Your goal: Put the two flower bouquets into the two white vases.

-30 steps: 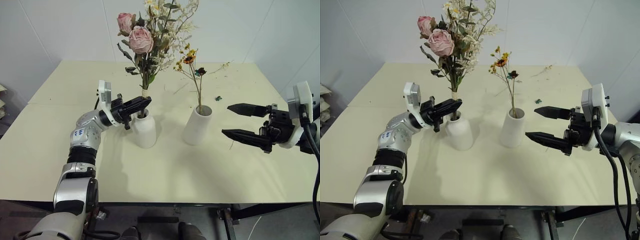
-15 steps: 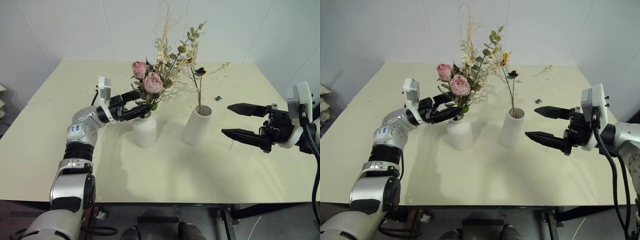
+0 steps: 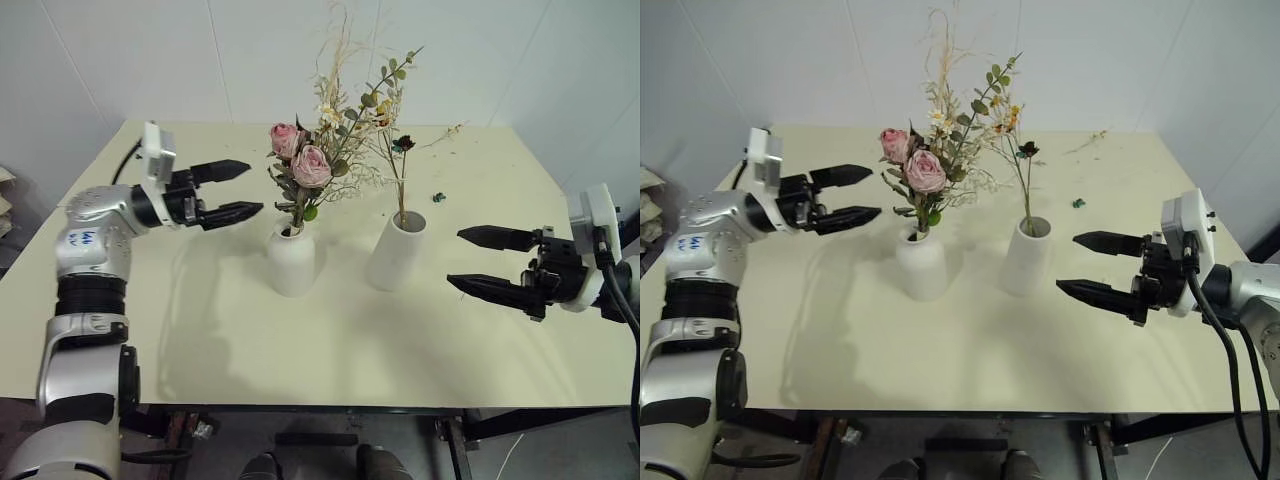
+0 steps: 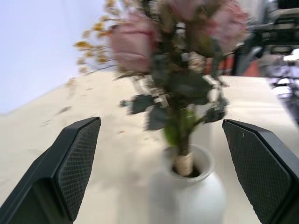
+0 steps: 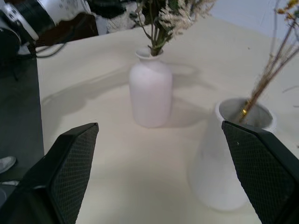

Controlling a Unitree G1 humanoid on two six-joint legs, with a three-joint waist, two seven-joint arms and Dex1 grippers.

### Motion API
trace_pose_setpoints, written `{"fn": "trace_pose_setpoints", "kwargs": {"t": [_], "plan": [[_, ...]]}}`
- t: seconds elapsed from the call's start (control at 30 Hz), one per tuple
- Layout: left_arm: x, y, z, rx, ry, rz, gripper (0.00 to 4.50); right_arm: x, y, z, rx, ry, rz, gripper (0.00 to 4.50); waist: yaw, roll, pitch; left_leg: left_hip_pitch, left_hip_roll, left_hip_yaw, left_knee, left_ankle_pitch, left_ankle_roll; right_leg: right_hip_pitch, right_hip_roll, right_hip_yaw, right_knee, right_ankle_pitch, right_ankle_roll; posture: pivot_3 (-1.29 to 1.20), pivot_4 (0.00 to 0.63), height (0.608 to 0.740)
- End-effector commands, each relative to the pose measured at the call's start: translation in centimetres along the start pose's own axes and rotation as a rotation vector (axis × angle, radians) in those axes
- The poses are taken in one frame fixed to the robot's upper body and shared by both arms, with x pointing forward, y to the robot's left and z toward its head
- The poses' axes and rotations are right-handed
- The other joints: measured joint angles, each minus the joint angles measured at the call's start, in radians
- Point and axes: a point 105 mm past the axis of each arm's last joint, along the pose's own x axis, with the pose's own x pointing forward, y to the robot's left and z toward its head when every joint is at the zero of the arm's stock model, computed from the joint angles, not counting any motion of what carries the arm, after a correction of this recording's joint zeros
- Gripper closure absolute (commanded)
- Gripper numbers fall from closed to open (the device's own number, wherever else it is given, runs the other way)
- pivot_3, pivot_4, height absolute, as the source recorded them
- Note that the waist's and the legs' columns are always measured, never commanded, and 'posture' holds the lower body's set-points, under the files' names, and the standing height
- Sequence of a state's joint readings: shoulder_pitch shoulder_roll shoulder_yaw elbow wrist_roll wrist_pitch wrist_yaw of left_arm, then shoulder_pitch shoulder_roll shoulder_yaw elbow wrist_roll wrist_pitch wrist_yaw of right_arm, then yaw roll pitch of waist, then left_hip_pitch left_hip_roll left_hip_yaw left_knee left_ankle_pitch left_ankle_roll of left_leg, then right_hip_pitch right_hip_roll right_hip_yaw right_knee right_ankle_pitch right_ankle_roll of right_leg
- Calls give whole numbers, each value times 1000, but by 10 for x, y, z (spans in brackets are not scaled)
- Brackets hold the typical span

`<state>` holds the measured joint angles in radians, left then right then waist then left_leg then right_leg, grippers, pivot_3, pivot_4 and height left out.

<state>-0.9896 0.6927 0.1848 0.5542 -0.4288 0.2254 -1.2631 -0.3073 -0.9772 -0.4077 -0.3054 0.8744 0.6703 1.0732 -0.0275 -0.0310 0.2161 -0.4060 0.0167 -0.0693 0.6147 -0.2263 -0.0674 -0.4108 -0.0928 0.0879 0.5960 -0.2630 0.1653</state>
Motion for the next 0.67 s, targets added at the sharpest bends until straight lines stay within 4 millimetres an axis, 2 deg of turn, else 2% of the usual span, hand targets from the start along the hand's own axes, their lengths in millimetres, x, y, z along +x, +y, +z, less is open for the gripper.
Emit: {"fn": "trace_pose_setpoints", "kwargs": {"t": [0.03, 0.1, 0.23, 0.47, 0.57, 0.67], "plan": [[-34, 12, 7, 43, 21, 111, 44, -18, -9, 4, -44, 1, -74, 0, -2, 0, 0, 0, 0, 0, 0, 0, 0, 0, 0, 0, 0, 0, 0, 0, 150, 740], [-52, 9, -6, -4, 49, 82, 44, -28, -19, -4, -38, 34, -118, 0, -6, 0, 0, 1, 0, 0, 0, 0, 0, 0, 0, 0, 1, 0, 0, 0, 150, 740], [-60, 3, -25, -45, 152, 22, 44, -40, -30, -7, -42, 56, -143, 0, -3, 1, 0, 1, 0, 1, 0, 0, 0, 0, 0, 0, 2, -1, -2, 0, 150, 740], [-73, 8, -21, -26, 160, 3, 44, -48, -32, -4, -56, 72, -151, 0, -1, 0, 0, 1, 0, 0, 0, 0, 0, 0, 0, 0, 1, -1, -2, 0, 150, 740], [-77, 15, -26, -8, 208, 57, 44, -46, -32, -4, -59, 71, -152, 0, -3, 1, 0, 1, 0, 0, -1, 0, 1, -1, 0, 0, 2, -1, -2, 0, 150, 740], [-78, 21, -20, 18, 180, 92, 44, -41, -28, -3, -62, 60, -140, 0, -4, 1, 0, 1, 0, 0, -1, 0, 1, -1, 0, 0, 2, -1, -2, 0, 150, 740]]}}
